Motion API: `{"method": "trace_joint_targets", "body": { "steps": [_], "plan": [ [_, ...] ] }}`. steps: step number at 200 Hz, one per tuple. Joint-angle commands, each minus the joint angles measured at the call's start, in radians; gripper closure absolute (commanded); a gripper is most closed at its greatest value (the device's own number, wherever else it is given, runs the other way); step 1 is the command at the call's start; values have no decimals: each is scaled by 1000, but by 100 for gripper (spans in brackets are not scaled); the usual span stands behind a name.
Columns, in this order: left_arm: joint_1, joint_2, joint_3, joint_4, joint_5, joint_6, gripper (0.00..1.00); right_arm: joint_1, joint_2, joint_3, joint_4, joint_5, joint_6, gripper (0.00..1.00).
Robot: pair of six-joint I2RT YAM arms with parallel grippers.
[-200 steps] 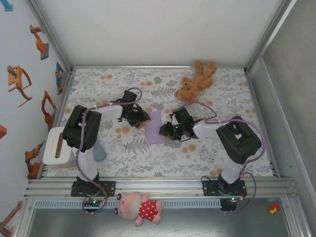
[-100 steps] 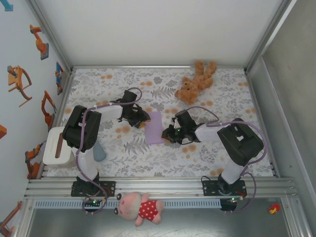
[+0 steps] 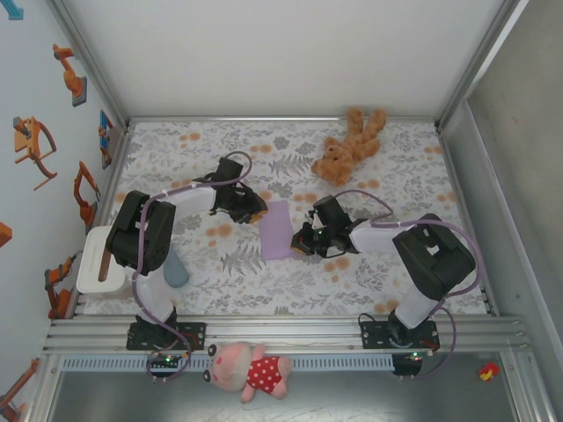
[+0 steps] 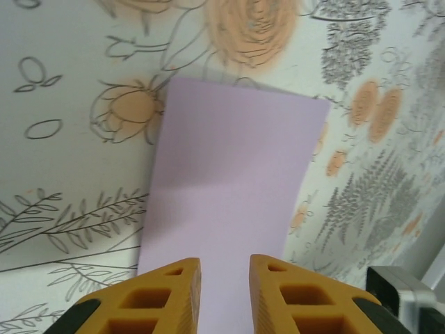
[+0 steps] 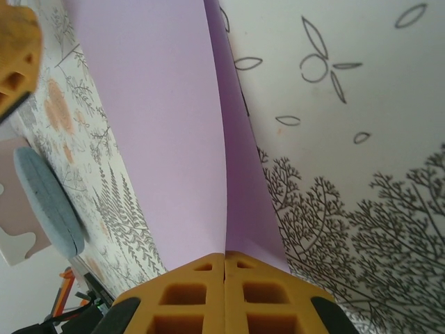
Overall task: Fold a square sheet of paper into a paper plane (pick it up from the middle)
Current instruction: Fold the triangle a second time at the center of the table.
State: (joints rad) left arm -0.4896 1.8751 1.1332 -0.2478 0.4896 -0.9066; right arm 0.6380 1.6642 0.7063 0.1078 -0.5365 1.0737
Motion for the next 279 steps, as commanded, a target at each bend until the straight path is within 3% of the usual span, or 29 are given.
{"method": "trace_joint_targets", "body": {
  "steps": [1, 123, 279],
  "plan": [
    [3, -5, 17, -9, 17, 32, 78, -1, -33, 21, -64, 12, -17, 100],
    [5, 117, 47, -74, 15, 51, 83, -1, 11, 144, -158, -26, -46, 100],
    [5, 102, 21, -67, 1, 49, 82, 54, 200, 265, -13, -7, 46, 100]
  ]
}}
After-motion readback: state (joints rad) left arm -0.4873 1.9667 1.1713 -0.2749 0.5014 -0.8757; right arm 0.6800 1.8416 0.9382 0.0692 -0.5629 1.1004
